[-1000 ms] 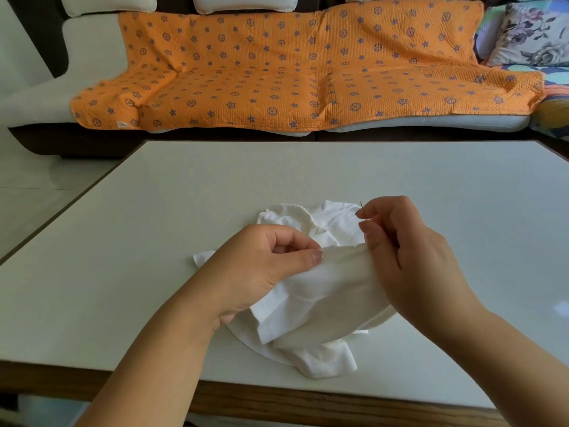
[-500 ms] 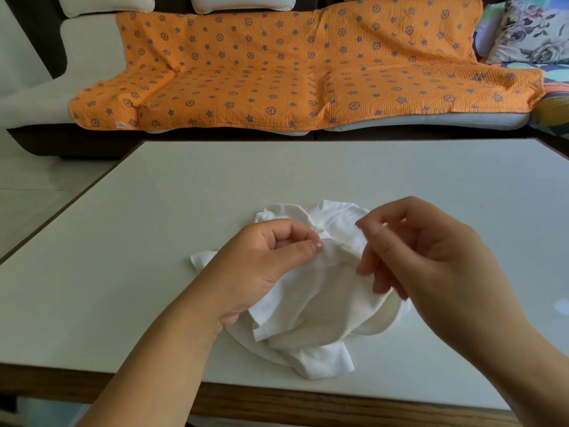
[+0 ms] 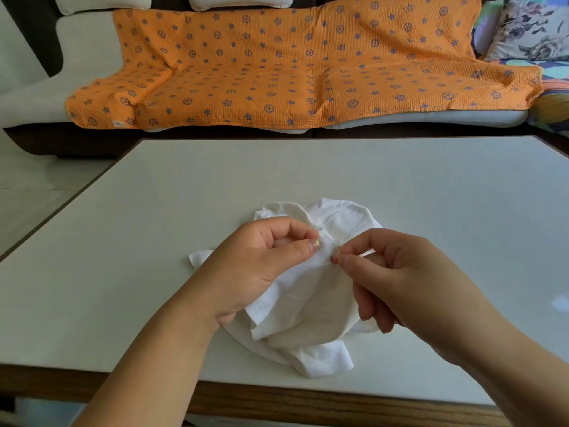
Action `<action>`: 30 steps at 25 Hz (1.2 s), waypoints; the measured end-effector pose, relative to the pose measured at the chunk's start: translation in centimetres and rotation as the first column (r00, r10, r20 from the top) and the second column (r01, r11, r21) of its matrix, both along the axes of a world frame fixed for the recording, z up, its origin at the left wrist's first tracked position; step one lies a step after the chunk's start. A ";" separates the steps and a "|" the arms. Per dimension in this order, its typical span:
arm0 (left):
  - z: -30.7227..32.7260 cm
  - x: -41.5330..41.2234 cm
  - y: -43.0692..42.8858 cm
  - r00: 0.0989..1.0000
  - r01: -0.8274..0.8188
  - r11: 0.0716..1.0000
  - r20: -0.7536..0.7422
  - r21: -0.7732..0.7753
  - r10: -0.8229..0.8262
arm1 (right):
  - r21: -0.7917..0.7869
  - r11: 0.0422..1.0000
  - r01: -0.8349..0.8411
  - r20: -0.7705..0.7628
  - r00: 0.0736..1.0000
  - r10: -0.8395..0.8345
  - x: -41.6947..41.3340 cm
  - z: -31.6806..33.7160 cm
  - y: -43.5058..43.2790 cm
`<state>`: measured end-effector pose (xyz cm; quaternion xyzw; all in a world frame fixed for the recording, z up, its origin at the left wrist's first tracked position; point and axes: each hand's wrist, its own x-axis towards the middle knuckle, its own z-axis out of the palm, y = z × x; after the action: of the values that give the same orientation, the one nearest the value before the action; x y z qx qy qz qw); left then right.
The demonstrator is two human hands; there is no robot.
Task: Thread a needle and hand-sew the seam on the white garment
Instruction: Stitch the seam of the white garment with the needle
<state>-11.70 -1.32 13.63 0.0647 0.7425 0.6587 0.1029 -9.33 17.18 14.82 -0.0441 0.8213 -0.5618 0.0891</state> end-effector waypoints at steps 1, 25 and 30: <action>0.0 0.0 0.0 1.000 0.000 1.000 -0.001 -0.002 0.000 | 0.003 1.000 -0.001 0.005 1.000 0.001 0.0 0.0 0.0; -0.2 0.4 0.6 0.994 0.002 0.991 -0.107 -0.133 -0.016 | -0.039 0.997 0.069 -0.036 0.997 -0.071 -0.4 -1.0 -0.5; -0.5 0.7 1.1 0.980 0.041 0.967 -0.179 -0.251 -0.088 | -0.201 0.974 0.101 0.003 0.995 -0.102 -0.7 -1.1 -0.7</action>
<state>-10.96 -0.20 13.16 0.1378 0.8225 0.5486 0.0605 -10.02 16.49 13.74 -0.0128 0.7619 -0.6455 0.0523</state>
